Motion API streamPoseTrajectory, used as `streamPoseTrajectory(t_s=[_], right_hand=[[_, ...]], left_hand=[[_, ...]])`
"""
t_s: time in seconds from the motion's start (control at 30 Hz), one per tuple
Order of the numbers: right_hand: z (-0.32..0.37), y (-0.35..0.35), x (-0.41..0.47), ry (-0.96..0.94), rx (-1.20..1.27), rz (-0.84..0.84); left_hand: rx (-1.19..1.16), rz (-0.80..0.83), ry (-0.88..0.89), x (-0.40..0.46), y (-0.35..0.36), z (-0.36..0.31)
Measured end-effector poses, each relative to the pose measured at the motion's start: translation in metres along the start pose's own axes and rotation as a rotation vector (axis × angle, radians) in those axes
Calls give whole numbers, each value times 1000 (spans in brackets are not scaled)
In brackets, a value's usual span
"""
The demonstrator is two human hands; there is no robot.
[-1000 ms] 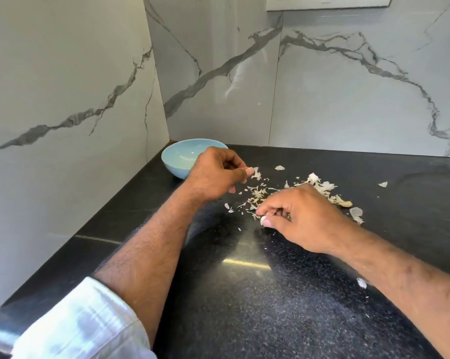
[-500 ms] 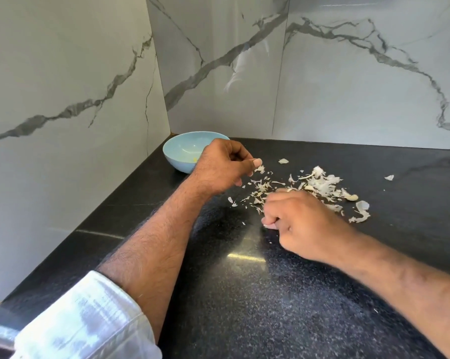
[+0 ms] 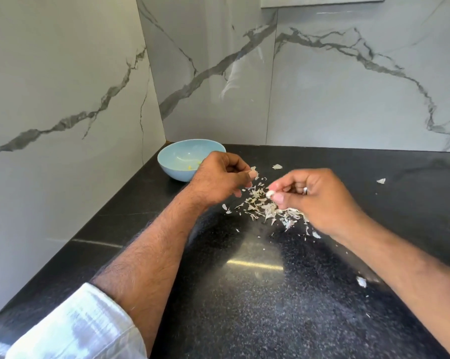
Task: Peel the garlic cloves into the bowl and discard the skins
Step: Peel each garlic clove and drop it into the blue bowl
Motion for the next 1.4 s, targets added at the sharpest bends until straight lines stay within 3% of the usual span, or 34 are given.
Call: streamPoseTrajectory(t_s=[0.1,0.2,0.4,0.53,0.83,1.17,1.3,1.4], right_hand=[[-8,-16,8,182,326,-69],[-12,-25,13,227,398,-86],[-16,-24,16,111,192,-106],[-16,-25,17,59,83,-134],[-8,-25,13,-153,-250,-249],[2,-18,7,-288,-392,-267],[-1,-15,7,-289,-417,-242],[-8,-18,11,-158,-344,-222]], left_hand=[[-82,54,-6,-4,10,-4],[-145,99,7,-11,19,-10],[-158,77,154,-18,31,-20],[-50,63,224,-19,32,-21],[88,33,222,-22,39,-19],[261,-48,315,-19,43,-21],[315,-83,330,-21,45,-24],[229,-14,263,-21,44,-23]])
Point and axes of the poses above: each hand's wrist, its own x-axis towards the middle knuckle, its own y-axis out of the palm, z = x × y, the point moved 4 cm from there along x, towards the middle knuckle, and after that the axes turned 11 degrees about -z, right-handed, at the moved point
